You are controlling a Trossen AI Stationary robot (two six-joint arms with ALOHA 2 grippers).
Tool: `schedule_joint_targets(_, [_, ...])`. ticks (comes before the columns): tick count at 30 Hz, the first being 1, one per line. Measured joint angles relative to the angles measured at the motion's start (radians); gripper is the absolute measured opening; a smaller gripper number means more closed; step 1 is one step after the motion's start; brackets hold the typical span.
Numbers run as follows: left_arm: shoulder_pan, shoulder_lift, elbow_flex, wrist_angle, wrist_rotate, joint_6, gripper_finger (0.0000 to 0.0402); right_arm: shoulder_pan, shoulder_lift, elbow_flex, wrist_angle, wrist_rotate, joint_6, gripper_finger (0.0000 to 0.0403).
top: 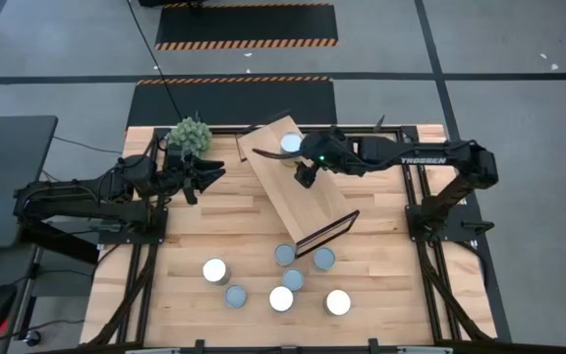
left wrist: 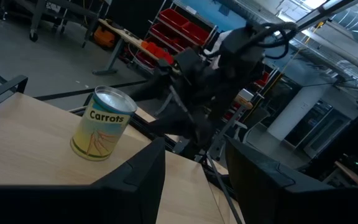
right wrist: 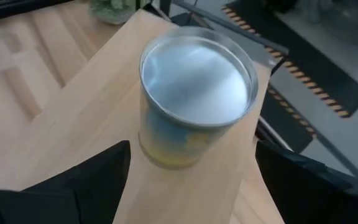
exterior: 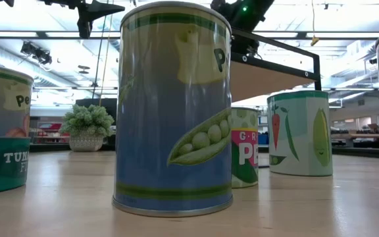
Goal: Pick and place cans onto a shelf
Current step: Put the blue-yellow can on the shelf
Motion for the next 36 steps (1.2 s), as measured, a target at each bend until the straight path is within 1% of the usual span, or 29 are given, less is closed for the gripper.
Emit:
schedule_joint_targets(3, [0.0, 0.0, 0.0, 0.0, 0.0, 0.0, 0.0174, 0.003, 0.025, 0.0, -0.001, 0.038, 0.05, 0.0355])
schedule_joint_targets(6, [0.0, 0.0, 0.0, 0.005, 0.0, 0.0, 0.0174, 0.002, 0.06, 0.0, 0.022, 0.041, 0.085, 0.0355])
schedule_joint_targets(11, [0.0, 0.0, 0.0, 0.025, 0.0, 0.0, 0.0174, -0.013, 0.1, 0.0, 0.059, 0.048, 0.086, 0.0353])
schedule_joint_targets(16, [0.0, 0.0, 0.0, 0.034, 0.0, -0.001, 0.0174, -0.066, 0.103, 0.0, 0.073, 0.043, 0.074, 0.0351])
schedule_joint_targets(27, [0.0, 0.0, 0.0, 0.042, 0.0, 0.0, 0.0174, -0.179, 0.115, 0.0, 0.149, -0.084, -0.074, 0.035])
schedule_joint_targets(32, [0.0, 0.0, 0.0, 0.042, 0.0, 0.0, 0.0174, -0.209, 0.116, 0.0, 0.196, -0.101, -0.152, 0.035])
schedule_joint_targets(36, [0.0, 0.0, 0.0, 0.042, 0.0, 0.001, 0.0174, -0.235, 0.116, 0.0, 0.235, -0.176, -0.204, 0.035])
